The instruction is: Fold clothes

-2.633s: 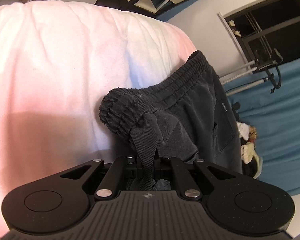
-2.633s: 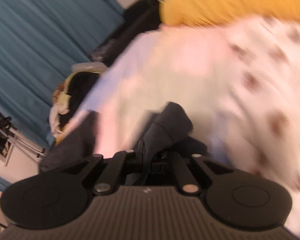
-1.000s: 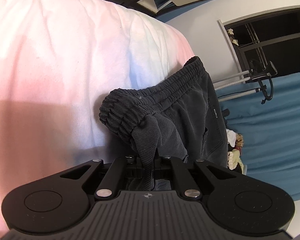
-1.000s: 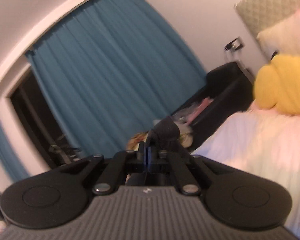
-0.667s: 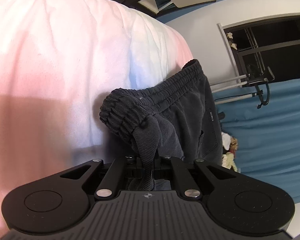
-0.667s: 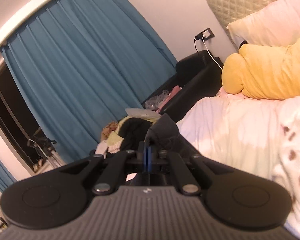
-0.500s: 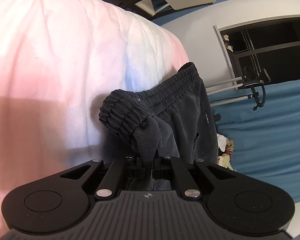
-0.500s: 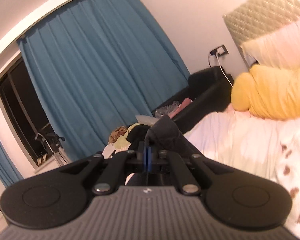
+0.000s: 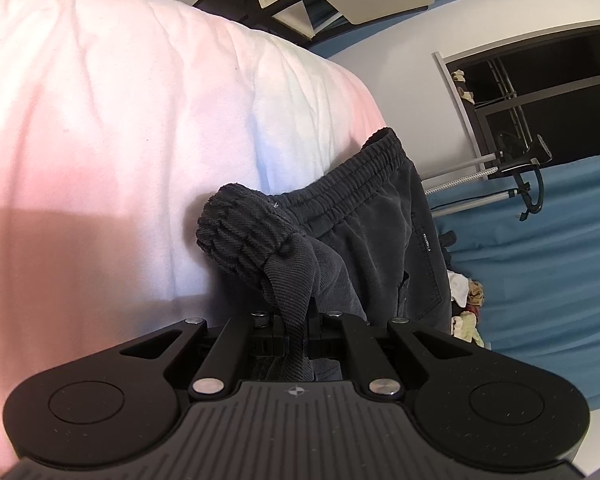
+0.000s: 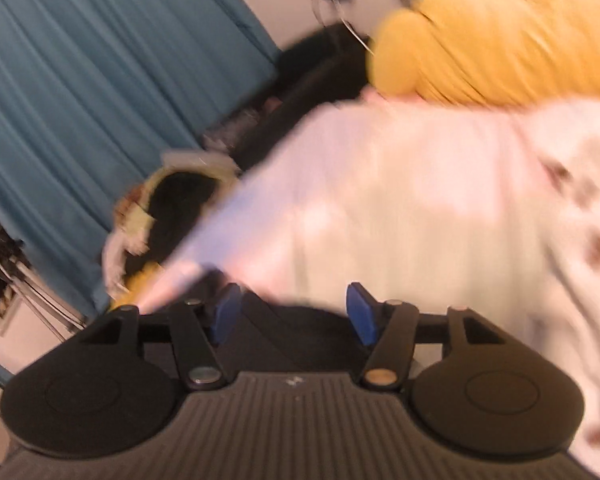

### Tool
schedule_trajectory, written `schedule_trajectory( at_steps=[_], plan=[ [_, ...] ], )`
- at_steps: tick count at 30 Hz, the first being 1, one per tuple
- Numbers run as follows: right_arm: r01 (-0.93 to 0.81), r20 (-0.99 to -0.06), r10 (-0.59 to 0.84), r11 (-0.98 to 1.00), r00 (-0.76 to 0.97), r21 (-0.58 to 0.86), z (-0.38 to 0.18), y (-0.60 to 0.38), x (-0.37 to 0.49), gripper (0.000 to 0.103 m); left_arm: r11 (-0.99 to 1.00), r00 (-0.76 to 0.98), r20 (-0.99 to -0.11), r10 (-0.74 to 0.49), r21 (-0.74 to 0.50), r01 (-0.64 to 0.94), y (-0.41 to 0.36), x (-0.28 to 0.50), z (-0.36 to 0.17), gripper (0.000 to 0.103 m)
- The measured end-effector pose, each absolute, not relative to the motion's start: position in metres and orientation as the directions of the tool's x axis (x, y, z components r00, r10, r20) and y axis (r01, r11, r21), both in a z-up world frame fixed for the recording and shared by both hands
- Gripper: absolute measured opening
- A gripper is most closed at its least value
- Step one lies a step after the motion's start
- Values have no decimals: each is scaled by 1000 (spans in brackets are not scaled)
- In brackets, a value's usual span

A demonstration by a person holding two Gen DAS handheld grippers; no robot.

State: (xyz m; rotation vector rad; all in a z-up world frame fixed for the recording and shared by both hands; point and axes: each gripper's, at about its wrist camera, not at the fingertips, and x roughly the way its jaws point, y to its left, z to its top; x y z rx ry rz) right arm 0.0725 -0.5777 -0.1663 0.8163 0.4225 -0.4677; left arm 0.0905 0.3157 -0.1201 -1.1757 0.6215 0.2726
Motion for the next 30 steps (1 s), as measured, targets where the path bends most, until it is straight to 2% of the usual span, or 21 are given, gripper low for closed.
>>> schedule_trajectory(
  at_steps=[3, 5, 9, 12, 14, 17, 18, 20, 23, 25, 26, 28, 30],
  plan=[
    [547, -581, -155, 590, 799, 594, -188, -568, 56, 60, 379, 799, -590, -115, -770, -514, 316, 91, -121, 7],
    [512, -573, -96, 585, 814, 630, -195, -560, 53, 58, 375, 797, -592, -115, -769, -518, 316, 91, -121, 7],
    [507, -619, -52, 629, 784, 589, -198, -540, 79, 58, 372, 795, -596, -115, -768, -522, 316, 90, -120, 7],
    [523, -623, -35, 581, 782, 623, -207, -539, 98, 49, 383, 791, -601, -111, -761, -525, 315, 90, -120, 7],
    [527, -633, -65, 623, 771, 578, -203, -534, 112, 4, 403, 788, -607, -104, -750, -525, 313, 91, -119, 7],
    [536, -639, -72, 621, 766, 572, -193, -533, 127, 2, 434, 787, -611, -87, -734, -522, 310, 93, -116, 6],
    [515, -609, -77, 624, 789, 588, -179, -532, 129, 2, 443, 790, -607, -83, -733, -517, 309, 92, -114, 6],
    [439, -508, -88, 643, 857, 628, -145, -529, 129, 2, 466, 798, -597, -80, -730, -500, 307, 91, -110, 6],
    [273, -284, -96, 667, 954, 693, -85, -523, 103, 2, 457, 828, -551, -104, -766, -452, 308, 85, -104, 6],
    [210, -173, -123, 684, 977, 699, -64, -521, 72, 2, 446, 837, -532, -131, -785, -430, 313, 81, -105, 6],
    [222, -167, -147, 684, 975, 695, -67, -523, 54, 2, 440, 839, -524, -145, -794, -420, 316, 79, -105, 6],
    [300, -221, -204, 669, 954, 680, -88, -530, 16, 2, 456, 827, -535, -174, -788, -414, 323, 75, -109, 6],
    [405, -351, -210, 580, 912, 706, -132, -542, -18, 2, 477, 811, -547, -208, -781, -404, 331, 71, -115, 6]
  ],
)
